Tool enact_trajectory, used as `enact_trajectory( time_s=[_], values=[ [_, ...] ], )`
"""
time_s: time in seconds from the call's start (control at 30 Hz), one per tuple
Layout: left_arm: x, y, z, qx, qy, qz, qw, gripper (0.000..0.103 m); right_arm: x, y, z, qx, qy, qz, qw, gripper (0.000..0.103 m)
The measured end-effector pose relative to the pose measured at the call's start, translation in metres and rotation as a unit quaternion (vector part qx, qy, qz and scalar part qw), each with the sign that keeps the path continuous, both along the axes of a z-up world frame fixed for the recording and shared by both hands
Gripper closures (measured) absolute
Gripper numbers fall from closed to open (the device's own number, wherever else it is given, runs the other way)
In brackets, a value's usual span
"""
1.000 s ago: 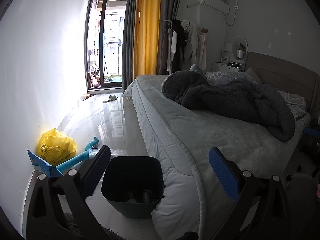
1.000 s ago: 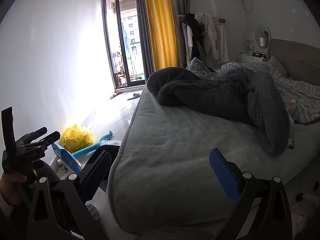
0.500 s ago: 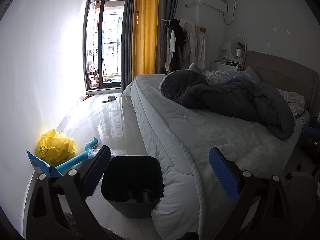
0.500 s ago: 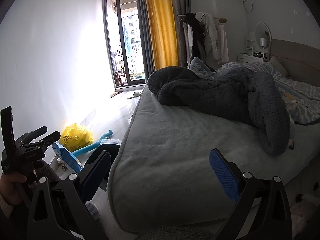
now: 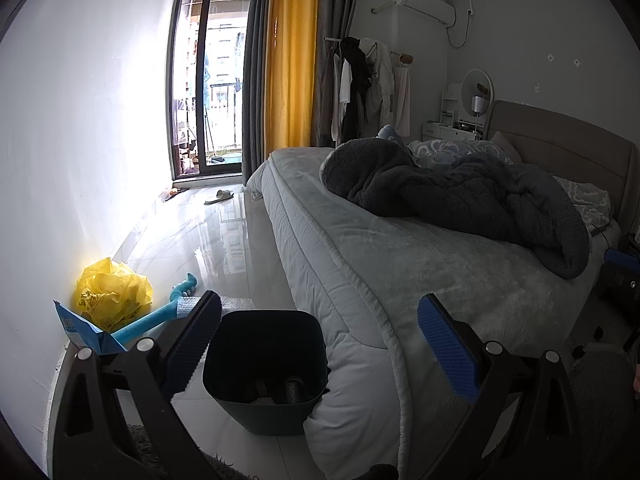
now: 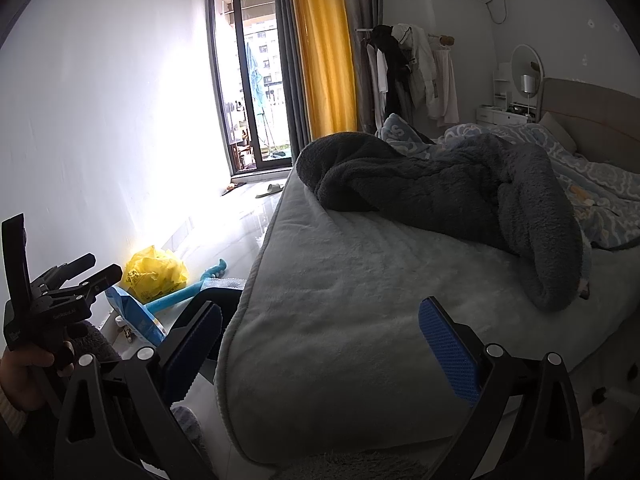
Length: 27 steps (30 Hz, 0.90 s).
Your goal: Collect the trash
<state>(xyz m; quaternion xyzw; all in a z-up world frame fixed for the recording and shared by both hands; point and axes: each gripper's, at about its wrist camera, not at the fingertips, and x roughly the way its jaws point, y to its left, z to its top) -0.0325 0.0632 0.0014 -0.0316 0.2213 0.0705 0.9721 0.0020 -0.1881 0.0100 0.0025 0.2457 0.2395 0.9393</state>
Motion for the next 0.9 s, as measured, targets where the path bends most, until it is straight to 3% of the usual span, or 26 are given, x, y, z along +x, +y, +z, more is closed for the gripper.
enact_trajectory(
  time_s=[0.9],
  values=[
    [-0.0008, 0.0016, -0.0006, -0.001, 0.001, 0.001, 1.0, 0.003, 0.0, 0.0004, 0.0004, 0.0, 0.0, 0.0, 1.0, 0.003]
  ],
)
